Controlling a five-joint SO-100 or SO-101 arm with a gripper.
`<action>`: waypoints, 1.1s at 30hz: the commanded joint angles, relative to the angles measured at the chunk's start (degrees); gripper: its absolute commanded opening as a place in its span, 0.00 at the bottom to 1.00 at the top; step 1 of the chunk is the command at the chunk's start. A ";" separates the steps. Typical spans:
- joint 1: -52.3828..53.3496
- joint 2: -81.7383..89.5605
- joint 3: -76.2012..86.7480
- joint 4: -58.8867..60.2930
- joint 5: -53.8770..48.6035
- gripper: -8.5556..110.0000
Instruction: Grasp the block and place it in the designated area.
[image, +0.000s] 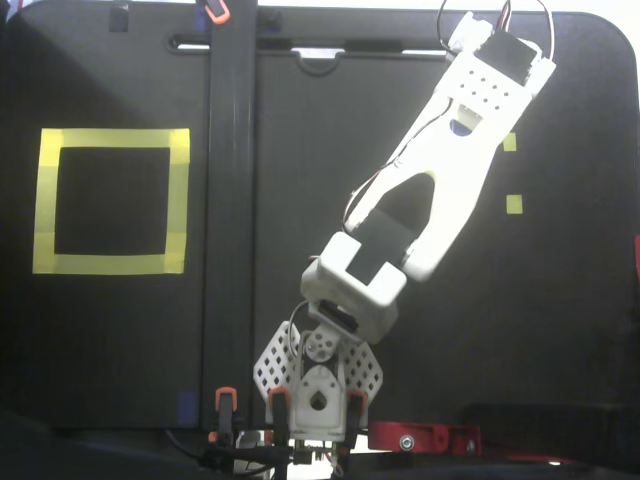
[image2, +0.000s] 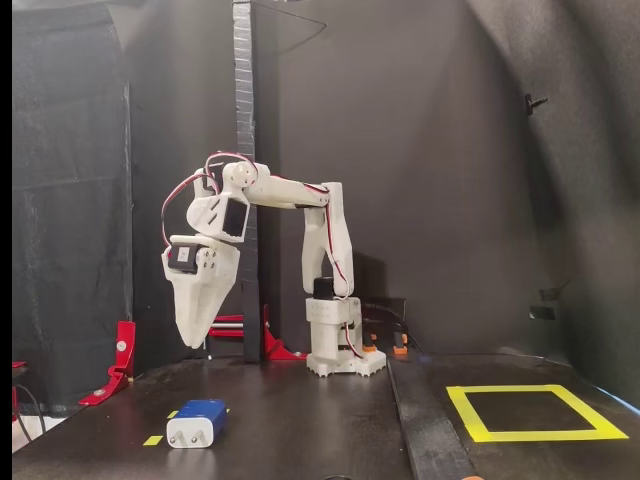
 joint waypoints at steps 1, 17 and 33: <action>-1.05 0.18 -1.93 -0.26 -7.12 0.07; -2.81 0.09 -1.93 2.02 -72.86 0.07; -2.37 0.26 -2.20 7.56 -105.29 0.07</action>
